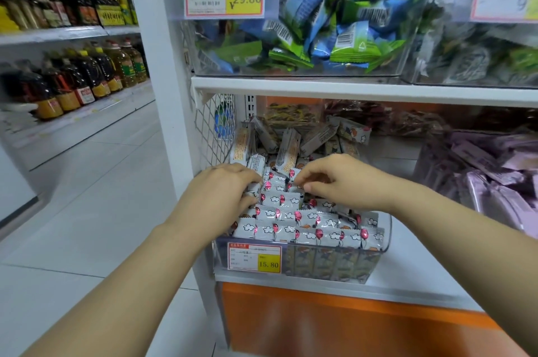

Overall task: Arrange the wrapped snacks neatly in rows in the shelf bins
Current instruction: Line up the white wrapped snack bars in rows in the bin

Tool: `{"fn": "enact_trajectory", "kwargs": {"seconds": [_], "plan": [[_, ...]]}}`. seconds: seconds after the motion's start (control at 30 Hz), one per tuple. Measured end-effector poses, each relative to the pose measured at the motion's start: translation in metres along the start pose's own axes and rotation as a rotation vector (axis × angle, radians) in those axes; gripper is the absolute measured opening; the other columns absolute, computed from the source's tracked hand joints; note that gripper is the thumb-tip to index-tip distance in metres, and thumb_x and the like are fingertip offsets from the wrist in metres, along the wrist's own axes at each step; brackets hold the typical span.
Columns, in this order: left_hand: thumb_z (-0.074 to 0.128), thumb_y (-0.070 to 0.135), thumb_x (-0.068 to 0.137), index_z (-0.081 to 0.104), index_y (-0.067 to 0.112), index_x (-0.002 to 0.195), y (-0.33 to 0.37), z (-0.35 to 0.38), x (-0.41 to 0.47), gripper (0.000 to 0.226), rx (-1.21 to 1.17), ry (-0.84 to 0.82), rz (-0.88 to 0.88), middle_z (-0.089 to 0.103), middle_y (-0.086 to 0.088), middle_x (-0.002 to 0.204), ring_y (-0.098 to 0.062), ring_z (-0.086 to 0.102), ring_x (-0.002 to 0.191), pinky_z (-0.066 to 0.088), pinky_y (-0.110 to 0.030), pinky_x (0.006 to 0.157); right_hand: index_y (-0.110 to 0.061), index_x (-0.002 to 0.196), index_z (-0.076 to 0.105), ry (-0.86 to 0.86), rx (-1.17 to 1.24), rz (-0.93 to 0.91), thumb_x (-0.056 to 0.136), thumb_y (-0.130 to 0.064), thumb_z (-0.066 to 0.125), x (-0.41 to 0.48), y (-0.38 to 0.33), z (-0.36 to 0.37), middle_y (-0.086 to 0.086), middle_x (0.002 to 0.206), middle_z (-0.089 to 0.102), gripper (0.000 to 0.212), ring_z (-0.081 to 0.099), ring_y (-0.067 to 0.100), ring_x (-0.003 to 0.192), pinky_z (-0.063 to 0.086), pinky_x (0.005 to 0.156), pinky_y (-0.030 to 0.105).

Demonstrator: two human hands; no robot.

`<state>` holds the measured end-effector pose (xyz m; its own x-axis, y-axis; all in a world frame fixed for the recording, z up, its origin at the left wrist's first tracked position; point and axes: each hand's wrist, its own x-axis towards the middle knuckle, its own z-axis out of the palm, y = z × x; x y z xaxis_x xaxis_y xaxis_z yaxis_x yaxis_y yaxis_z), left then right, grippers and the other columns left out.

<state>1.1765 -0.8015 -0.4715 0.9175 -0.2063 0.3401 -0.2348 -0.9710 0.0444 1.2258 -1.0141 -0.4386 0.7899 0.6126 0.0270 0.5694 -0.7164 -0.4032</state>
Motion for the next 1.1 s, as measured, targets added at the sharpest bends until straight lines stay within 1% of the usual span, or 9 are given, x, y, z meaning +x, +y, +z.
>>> {"fn": "enact_trajectory", "kwargs": {"seconds": [0.1, 0.23, 0.33, 0.43, 0.53, 0.73, 0.87, 1.0, 1.1], "plan": [[0.058, 0.037, 0.091, 0.058, 0.025, 0.117, 0.0, 0.0, -0.002, 0.028, -0.038, 0.043, -0.032, 0.061, 0.009, 0.118, -0.015, 0.056, 0.106, 0.039, -0.026, 0.078, -0.023, 0.115, 0.064, 0.041, 0.124, 0.02, 0.094, -0.021, 0.055, 0.004, -0.002, 0.002, -0.015, 0.099, 0.063, 0.023, 0.059, 0.001, 0.09, 0.041, 0.075, 0.007], [0.062, 0.023, 0.089, 0.061, 0.019, 0.09, 0.002, 0.0, -0.007, 0.004, -0.117, 0.183, -0.059, 0.064, 0.007, 0.09, -0.019, 0.061, 0.081, 0.036, -0.027, 0.062, -0.025, 0.118, 0.06, 0.065, 0.27, 0.037, 0.094, -0.02, 0.056, 0.013, -0.005, 0.009, -0.01, 0.106, 0.065, 0.025, 0.063, 0.006, 0.098, 0.048, 0.087, 0.022], [0.062, 0.018, 0.088, 0.059, 0.021, 0.081, 0.001, -0.003, -0.008, 0.008, -0.145, 0.269, -0.066, 0.062, 0.01, 0.08, -0.015, 0.059, 0.071, 0.034, -0.025, 0.056, -0.024, 0.125, 0.055, 0.078, 0.339, 0.042, 0.094, -0.021, 0.056, 0.019, -0.007, 0.012, -0.007, 0.116, 0.062, 0.032, 0.06, 0.004, 0.103, 0.046, 0.09, 0.021], [0.061, 0.034, 0.089, 0.062, 0.024, 0.087, 0.002, -0.005, -0.008, 0.01, -0.111, 0.263, -0.047, 0.064, 0.012, 0.087, -0.013, 0.059, 0.082, 0.036, -0.025, 0.064, -0.021, 0.13, 0.052, 0.084, 0.362, 0.07, 0.095, -0.02, 0.054, 0.022, -0.008, 0.013, -0.006, 0.119, 0.06, 0.036, 0.058, 0.005, 0.106, 0.046, 0.09, 0.019], [0.057, 0.053, 0.086, 0.059, 0.03, 0.109, 0.005, 0.002, -0.007, 0.033, 0.025, 0.145, -0.033, 0.064, 0.009, 0.109, -0.016, 0.057, 0.104, 0.039, -0.029, 0.086, -0.02, 0.134, 0.049, 0.064, 0.376, 0.101, 0.096, -0.017, 0.051, 0.024, -0.009, 0.015, -0.004, 0.123, 0.06, 0.038, 0.058, 0.007, 0.107, 0.047, 0.09, 0.022], [0.053, 0.064, 0.082, 0.045, 0.037, 0.133, 0.006, 0.004, -0.001, 0.058, 0.117, 0.013, -0.043, 0.051, 0.01, 0.127, -0.014, 0.047, 0.119, 0.034, -0.03, 0.097, -0.02, 0.135, 0.047, -0.002, 0.4, 0.151, 0.097, -0.023, 0.048, 0.026, -0.019, 0.023, 0.0, 0.117, 0.066, 0.038, 0.058, 0.036, 0.112, 0.046, 0.096, 0.052], [0.061, 0.055, 0.082, 0.047, 0.037, 0.131, 0.006, 0.003, 0.002, 0.055, 0.078, -0.014, -0.069, 0.051, 0.011, 0.125, -0.014, 0.048, 0.118, 0.036, -0.029, 0.092, -0.018, 0.137, 0.045, -0.043, 0.45, 0.194, 0.097, -0.019, 0.049, 0.035, -0.024, 0.025, 0.003, 0.122, 0.065, 0.04, 0.058, 0.018, 0.113, 0.045, 0.1, 0.037], [0.062, 0.046, 0.085, 0.052, 0.034, 0.127, 0.003, 0.002, 0.001, 0.044, 0.006, 0.011, -0.068, 0.056, 0.01, 0.122, -0.014, 0.05, 0.114, 0.036, -0.027, 0.09, -0.014, 0.131, 0.051, -0.033, 0.647, 0.239, 0.094, -0.01, 0.052, 0.043, -0.029, 0.027, 0.014, 0.116, 0.066, 0.036, 0.062, 0.02, 0.098, 0.048, 0.089, 0.033], [0.063, 0.041, 0.086, 0.058, 0.031, 0.122, 0.003, 0.001, -0.001, 0.037, -0.071, 0.07, -0.072, 0.063, 0.008, 0.117, -0.017, 0.054, 0.108, 0.035, -0.027, 0.088, -0.015, 0.113, 0.06, -0.024, 0.812, 0.252, 0.095, -0.003, 0.05, 0.042, -0.031, 0.029, 0.014, 0.111, 0.067, 0.025, 0.063, 0.019, 0.096, 0.05, 0.091, 0.028]]}}
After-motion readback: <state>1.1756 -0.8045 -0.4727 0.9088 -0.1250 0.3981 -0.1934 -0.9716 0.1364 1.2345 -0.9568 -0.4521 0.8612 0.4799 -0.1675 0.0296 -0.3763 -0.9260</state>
